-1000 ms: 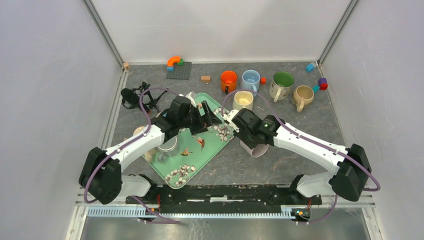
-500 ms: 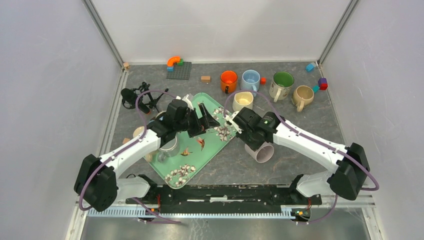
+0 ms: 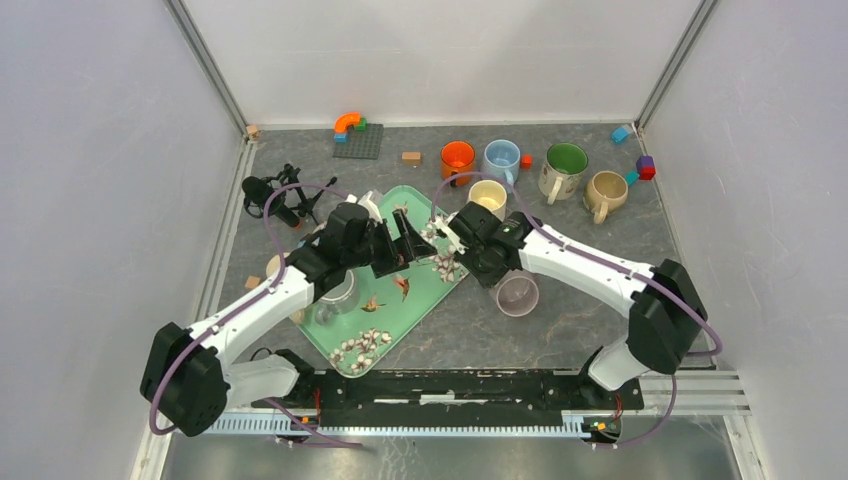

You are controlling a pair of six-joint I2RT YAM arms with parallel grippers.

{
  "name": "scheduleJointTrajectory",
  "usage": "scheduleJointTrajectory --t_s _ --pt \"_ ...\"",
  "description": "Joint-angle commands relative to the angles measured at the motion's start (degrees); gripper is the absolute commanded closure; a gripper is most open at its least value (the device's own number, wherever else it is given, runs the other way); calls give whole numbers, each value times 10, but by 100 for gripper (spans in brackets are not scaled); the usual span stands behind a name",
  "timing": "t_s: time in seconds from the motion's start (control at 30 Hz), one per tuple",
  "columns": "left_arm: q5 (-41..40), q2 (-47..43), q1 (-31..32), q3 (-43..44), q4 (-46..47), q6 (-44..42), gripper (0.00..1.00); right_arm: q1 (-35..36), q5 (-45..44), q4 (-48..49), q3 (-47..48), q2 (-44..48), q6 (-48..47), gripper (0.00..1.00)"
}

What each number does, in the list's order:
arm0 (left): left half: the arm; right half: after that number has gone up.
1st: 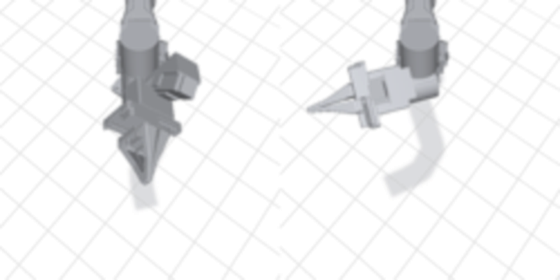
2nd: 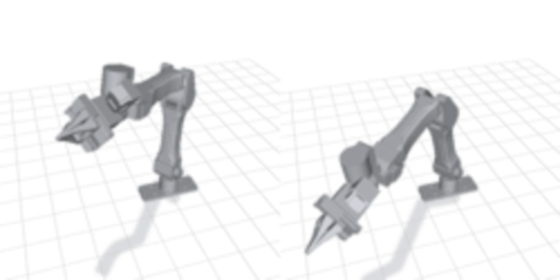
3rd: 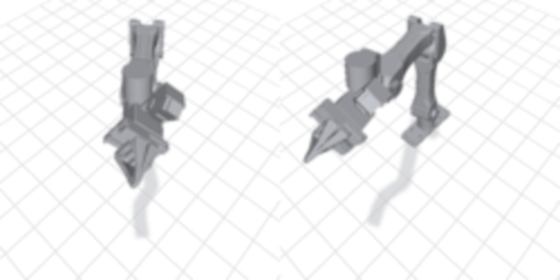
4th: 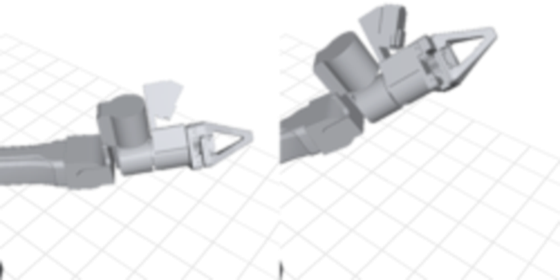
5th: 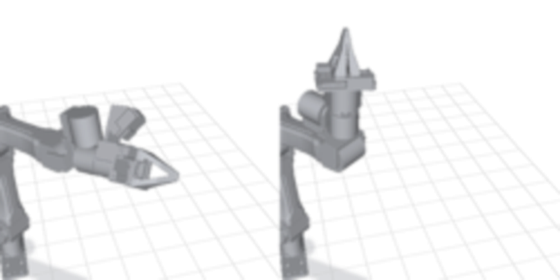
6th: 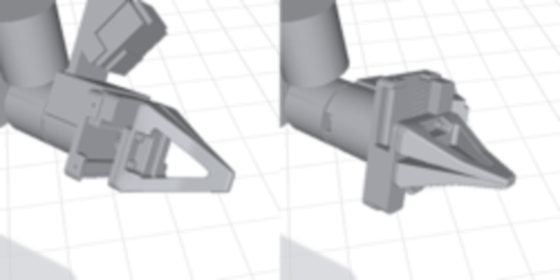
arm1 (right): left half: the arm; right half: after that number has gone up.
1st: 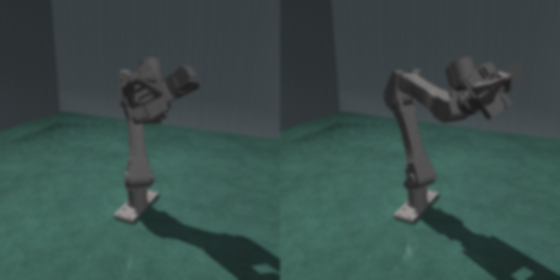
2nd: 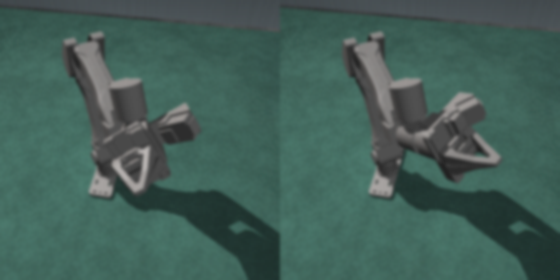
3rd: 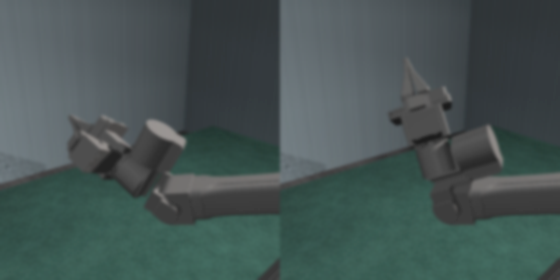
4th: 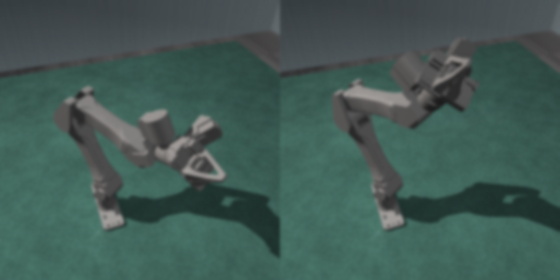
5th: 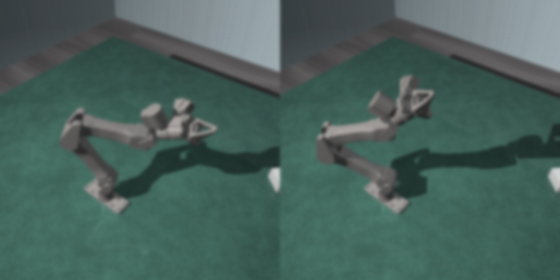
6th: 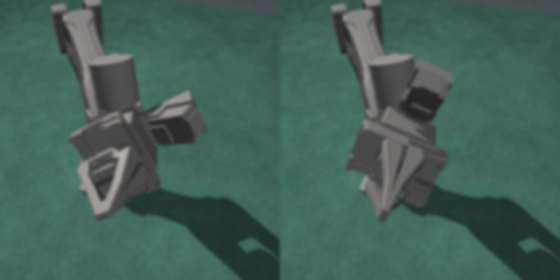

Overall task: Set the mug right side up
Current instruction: Place the cup at the center of the board.

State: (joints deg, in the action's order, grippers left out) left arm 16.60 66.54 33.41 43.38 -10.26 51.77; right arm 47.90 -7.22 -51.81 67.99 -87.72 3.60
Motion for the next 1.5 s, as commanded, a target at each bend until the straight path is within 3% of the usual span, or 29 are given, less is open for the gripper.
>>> scheduleJointTrajectory --t_s 0.0,1.03,1.47 --pt "4 -19 -1 -6 2 -14 0 -17 -4 42 6 -32 -15 100" --pt "-3 -20 -1 -1 -13 -22 0 -170 -31 209 -2 -61 -37 95" --pt "-8 -14 -1 9 -21 -30 0 -178 -51 237 -13 -57 -12 80"
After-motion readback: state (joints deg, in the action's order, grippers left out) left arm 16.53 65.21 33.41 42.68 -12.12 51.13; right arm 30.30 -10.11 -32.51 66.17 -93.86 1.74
